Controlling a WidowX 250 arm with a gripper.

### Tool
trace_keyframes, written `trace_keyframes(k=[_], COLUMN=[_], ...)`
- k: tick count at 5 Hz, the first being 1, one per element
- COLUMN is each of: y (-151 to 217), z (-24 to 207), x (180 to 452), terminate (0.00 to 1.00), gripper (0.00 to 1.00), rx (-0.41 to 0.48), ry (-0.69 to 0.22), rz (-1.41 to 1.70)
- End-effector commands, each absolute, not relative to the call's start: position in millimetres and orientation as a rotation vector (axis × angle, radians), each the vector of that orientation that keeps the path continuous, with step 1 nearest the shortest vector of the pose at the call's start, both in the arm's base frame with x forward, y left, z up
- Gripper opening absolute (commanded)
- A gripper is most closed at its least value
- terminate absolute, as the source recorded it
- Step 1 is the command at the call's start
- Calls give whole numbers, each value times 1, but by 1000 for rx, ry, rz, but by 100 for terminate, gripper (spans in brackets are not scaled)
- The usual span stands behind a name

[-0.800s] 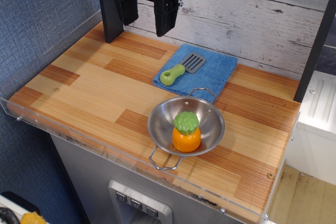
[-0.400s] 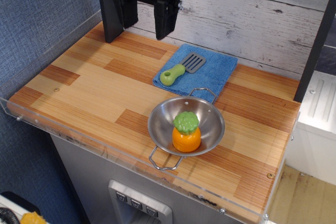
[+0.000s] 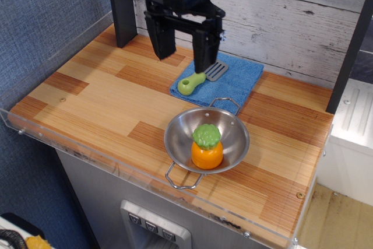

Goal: Place the orange carrot to the right of the blue towel

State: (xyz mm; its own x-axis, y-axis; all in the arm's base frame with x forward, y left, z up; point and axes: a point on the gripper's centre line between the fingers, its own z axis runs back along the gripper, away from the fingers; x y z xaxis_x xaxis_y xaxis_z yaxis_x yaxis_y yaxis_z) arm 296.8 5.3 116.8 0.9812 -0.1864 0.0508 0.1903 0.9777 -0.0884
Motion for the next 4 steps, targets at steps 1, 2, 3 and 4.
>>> trace_keyframes(k=[1, 2, 3, 4], y=[-20, -26, -28, -30], z=[116, 104, 94, 83], x=[272, 268, 265, 265], terminate=[0, 0, 0, 0], gripper=[100, 100, 100, 100], rx=[-70, -32, -3, 16], ry=[-112, -122, -134, -124], rz=[-176, -156, -137, -131])
